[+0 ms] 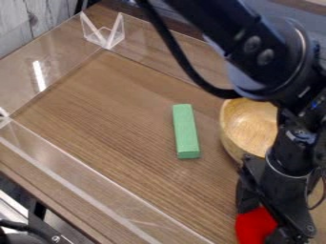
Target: Move the red object to the left side of the table
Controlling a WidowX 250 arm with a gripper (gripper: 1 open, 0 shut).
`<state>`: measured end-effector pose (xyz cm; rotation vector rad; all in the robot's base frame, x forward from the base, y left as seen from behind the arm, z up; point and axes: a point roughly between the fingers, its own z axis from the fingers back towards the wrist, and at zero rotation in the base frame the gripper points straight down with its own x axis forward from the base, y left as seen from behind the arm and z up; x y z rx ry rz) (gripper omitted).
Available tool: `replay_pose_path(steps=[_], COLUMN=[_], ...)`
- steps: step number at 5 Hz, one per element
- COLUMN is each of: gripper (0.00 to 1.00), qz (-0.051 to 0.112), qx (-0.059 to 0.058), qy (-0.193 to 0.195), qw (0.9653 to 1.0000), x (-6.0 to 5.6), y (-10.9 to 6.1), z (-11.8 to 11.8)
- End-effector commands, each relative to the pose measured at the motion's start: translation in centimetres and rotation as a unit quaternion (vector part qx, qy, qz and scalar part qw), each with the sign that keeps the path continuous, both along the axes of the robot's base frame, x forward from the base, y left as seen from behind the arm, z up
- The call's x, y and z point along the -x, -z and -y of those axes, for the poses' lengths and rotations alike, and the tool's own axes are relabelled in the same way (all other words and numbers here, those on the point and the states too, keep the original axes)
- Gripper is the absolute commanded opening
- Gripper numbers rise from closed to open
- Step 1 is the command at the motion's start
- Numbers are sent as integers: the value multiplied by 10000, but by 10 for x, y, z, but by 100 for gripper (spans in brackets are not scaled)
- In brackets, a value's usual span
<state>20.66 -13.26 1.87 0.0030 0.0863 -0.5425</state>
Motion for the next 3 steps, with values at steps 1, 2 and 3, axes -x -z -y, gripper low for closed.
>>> replay_pose_path(steps=[1,2,3], gripper=[100,100,100], qz=[13,16,15], qx=[17,40,62], qy=[-94,-138,-183], qw=[10000,9999,9998], x=[-6,-8,-9], y=[9,14,18], z=[-6,-8,-10])
